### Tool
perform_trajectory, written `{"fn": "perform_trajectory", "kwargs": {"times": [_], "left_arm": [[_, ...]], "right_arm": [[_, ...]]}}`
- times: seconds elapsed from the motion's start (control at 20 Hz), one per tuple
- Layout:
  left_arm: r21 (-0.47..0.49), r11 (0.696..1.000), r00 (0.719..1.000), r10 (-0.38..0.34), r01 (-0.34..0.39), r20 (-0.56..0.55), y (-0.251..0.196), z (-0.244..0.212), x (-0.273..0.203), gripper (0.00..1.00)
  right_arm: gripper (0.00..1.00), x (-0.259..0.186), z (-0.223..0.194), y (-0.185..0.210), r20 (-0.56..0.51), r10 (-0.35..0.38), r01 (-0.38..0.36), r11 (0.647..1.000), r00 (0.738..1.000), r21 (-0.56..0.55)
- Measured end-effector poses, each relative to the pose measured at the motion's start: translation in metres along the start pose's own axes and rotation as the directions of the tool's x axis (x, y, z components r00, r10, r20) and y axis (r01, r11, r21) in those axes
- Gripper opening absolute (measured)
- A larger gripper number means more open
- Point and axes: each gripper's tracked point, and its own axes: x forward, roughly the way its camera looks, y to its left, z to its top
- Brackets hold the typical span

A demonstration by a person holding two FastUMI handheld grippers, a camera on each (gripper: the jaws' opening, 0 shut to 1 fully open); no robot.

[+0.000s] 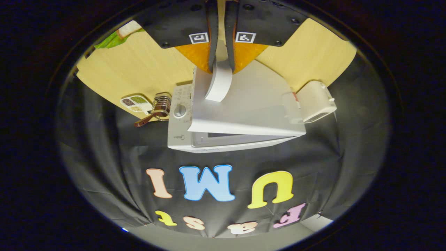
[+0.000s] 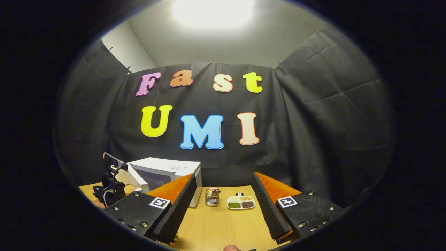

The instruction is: Open the microwave oven with the left hand, put the food in, and close the microwave oven.

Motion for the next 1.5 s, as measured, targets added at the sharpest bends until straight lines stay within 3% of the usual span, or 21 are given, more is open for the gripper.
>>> {"fn": "perform_trajectory", "kwargs": {"times": [0.3,0.85,1.0,1.35,1.5], "left_arm": [[-0.012,0.999,0.999,0.052,-0.052,0.001,0.048,-0.017,-0.039,0.14],[0.007,1.000,1.000,-0.020,0.020,0.004,0.144,-0.040,-0.081,0.13],[0.028,1.000,1.000,-0.008,0.007,0.017,0.176,-0.047,-0.089,0.12],[0.016,0.998,0.998,-0.054,0.054,0.034,0.215,-0.052,-0.094,0.13],[-0.031,0.997,0.997,-0.062,0.063,0.037,0.233,-0.054,-0.097,0.17]], "right_arm": [[0.96,-0.009,0.006,0.028,0.015,0.054,-0.054,0.999,0.998,-0.004],[0.96,-0.022,0.029,0.152,0.056,0.071,-0.069,0.997,0.996,-0.042],[0.96,-0.025,0.026,0.181,0.045,0.073,-0.071,0.996,0.996,-0.046],[0.96,-0.023,0.022,0.228,0.029,0.058,-0.058,0.998,0.998,0.007],[0.96,-0.017,0.021,0.239,0.008,0.061,-0.062,0.997,0.998,0.038]]}}
